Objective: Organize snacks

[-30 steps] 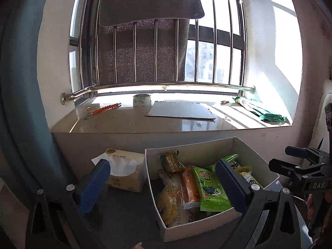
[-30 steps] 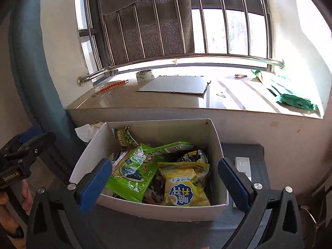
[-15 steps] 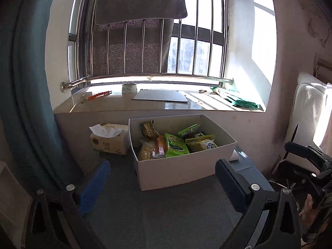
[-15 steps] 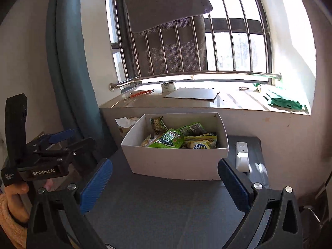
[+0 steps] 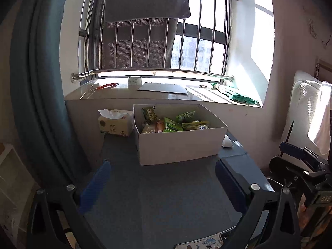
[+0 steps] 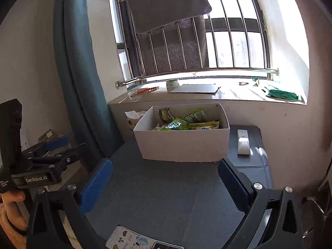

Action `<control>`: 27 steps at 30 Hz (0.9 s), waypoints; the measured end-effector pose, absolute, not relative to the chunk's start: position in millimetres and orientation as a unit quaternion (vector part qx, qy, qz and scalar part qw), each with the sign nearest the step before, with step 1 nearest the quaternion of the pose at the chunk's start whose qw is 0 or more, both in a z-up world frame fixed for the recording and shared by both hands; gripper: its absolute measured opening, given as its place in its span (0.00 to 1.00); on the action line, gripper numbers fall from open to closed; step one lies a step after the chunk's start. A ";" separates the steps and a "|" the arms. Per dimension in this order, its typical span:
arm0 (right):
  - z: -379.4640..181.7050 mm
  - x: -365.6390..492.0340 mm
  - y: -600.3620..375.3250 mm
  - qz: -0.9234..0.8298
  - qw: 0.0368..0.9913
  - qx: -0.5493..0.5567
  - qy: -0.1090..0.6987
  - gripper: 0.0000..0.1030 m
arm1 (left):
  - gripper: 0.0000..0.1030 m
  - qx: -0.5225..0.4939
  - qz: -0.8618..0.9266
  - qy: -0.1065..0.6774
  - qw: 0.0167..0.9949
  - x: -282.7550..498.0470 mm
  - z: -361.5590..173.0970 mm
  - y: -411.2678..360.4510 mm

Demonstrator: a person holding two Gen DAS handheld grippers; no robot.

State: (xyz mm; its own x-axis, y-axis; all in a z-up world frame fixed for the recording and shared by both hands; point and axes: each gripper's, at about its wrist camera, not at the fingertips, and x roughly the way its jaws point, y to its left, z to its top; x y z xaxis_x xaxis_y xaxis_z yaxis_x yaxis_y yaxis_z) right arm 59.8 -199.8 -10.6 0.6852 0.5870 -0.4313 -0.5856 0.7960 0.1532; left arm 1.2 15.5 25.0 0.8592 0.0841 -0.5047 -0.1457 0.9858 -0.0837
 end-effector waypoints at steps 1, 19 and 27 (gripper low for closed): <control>-10.8 59.9 -198.9 0.321 0.917 0.003 0.236 1.00 | 1.00 -0.060 0.058 0.259 0.962 1.8 25.3 14.7; -11.0 54.3 -193.5 0.319 0.919 -0.011 0.233 1.00 | 1.00 -0.052 0.053 0.259 0.963 4.3 27.6 12.2; -11.9 55.2 -194.2 0.318 0.918 -0.008 0.236 1.00 | 1.00 -0.047 0.052 0.262 0.963 5.7 26.2 11.2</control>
State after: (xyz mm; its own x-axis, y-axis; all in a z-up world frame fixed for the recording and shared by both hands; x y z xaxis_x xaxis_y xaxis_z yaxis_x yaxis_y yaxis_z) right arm 55.2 -194.2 -11.9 0.6865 0.5805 -0.4379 -0.5883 0.7973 0.1347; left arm 5.7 11.2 26.2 0.8575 0.0760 -0.5088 -0.1251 0.9901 -0.0629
